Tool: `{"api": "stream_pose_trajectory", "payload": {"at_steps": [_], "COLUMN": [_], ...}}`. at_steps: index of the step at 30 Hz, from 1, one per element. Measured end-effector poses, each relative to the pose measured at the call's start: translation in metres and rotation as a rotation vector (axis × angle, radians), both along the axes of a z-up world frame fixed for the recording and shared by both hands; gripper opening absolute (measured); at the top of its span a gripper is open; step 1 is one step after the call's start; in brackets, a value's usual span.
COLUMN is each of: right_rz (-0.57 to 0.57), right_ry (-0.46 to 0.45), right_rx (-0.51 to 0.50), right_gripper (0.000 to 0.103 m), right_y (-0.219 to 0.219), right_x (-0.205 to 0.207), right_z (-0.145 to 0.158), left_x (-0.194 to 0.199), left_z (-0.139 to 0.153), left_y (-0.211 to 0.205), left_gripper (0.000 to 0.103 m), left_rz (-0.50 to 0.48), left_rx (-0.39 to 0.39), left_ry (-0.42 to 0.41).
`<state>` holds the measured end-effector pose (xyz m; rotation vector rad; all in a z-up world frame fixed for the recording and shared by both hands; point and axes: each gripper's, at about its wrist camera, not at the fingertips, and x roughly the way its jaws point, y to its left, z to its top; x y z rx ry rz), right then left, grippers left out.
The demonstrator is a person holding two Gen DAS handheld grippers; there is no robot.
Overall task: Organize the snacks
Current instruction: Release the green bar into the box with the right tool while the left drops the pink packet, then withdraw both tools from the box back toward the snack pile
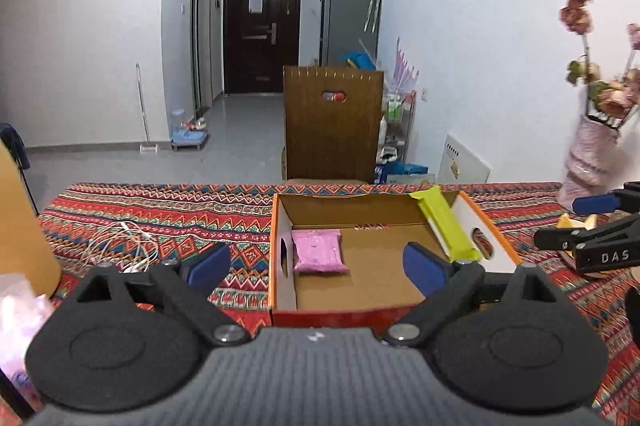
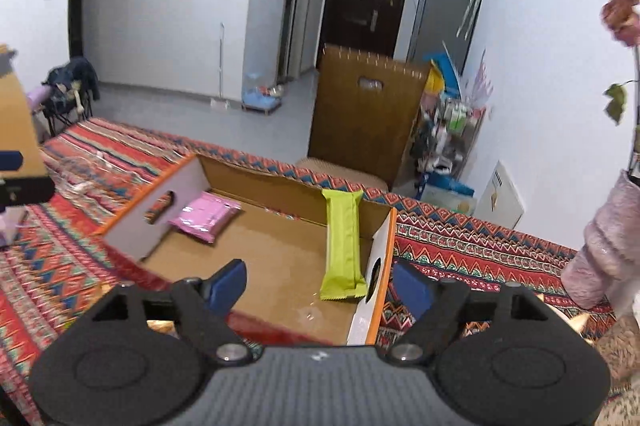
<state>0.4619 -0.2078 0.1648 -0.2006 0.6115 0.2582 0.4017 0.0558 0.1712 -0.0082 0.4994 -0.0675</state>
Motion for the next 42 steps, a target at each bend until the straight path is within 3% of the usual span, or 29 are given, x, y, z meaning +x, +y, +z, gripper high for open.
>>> {"api": "stream_pose_trajectory", "payload": {"at_steps": [9, 22, 34, 42], "right_rz": [0.023, 0.050, 0.041, 0.031], "right_ry": [-0.091, -0.123, -0.109, -0.062], "right_rx": [0.054, 0.143, 0.194, 0.167], "right_gripper": [0.089, 0.096, 0.098, 0.098], "right_y": [-0.014, -0.024, -0.026, -0.027], "right_x": [-0.120, -0.265, -0.357, -0.368], "right_z": [0.007, -0.037, -0.105, -0.129], "left_x": [-0.117, -0.249, -0.308, -0.308], "left_z": [-0.012, -0.055, -0.115, -0.130], "left_y": [-0.012, -0.029, -0.024, -0.027], "left_gripper": [0.100, 0.103, 0.103, 0.103], "left_rz": [-0.023, -0.006, 0.030, 0.024], "left_rx": [-0.035, -0.055, -0.054, -0.045], "left_ry": [-0.039, -0.049, 0.037, 0.087]}}
